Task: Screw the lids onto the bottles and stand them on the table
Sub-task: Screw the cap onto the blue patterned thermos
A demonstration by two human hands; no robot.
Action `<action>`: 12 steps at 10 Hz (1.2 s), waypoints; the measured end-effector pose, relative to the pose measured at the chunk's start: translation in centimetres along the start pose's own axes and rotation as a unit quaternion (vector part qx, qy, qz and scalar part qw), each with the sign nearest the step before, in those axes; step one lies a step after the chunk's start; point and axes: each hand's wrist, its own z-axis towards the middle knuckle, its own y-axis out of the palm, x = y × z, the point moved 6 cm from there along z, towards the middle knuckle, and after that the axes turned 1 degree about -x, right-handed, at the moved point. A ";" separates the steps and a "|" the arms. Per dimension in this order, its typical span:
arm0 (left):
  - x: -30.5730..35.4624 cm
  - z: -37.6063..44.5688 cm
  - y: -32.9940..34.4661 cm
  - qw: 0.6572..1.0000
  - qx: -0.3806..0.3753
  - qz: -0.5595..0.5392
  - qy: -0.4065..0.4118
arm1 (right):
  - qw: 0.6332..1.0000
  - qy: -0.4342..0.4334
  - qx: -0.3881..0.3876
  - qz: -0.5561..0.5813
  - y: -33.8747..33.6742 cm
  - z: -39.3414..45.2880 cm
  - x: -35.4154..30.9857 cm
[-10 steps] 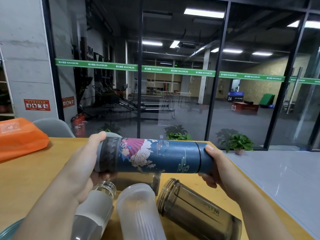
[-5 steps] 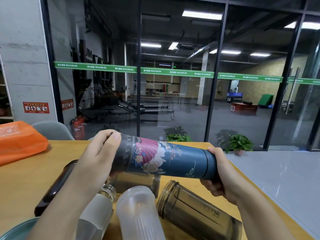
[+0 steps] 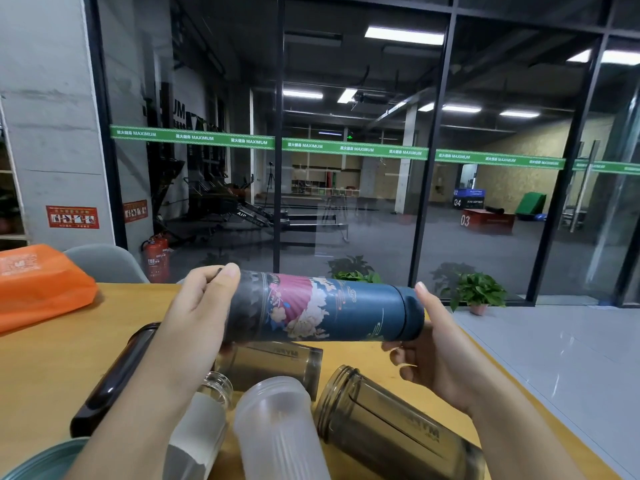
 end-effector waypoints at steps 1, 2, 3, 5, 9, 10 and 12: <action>-1.1 0.8 -0.1 1.000 0.004 -0.022 -0.011 | 0.999 -0.028 0.001 -0.021 0.4 -0.4 -0.5; -1.8 1.0 -0.1 0.995 0.019 -0.078 -0.051 | 0.998 -0.051 -0.023 0.024 1.0 -0.5 -0.6; -1.6 -0.1 0.7 0.984 -0.010 -0.145 -0.102 | 0.973 -0.072 -0.053 0.214 2.1 -0.8 -0.9; -0.8 -1.6 2.2 0.972 -0.037 -0.205 -0.112 | 0.957 -0.074 -0.086 0.266 4.6 -1.5 -1.0; -1.9 -2.3 4.4 0.965 -0.121 -0.162 -0.165 | 0.973 -0.071 0.017 0.217 6.3 0.0 -5.0; -1.2 -2.4 3.9 0.970 -0.135 -0.141 -0.148 | 0.980 -0.092 0.037 0.172 6.0 0.4 -6.4; -0.4 -2.2 2.6 0.975 -0.126 -0.138 -0.117 | 0.976 -0.175 0.093 0.087 4.6 0.6 -9.2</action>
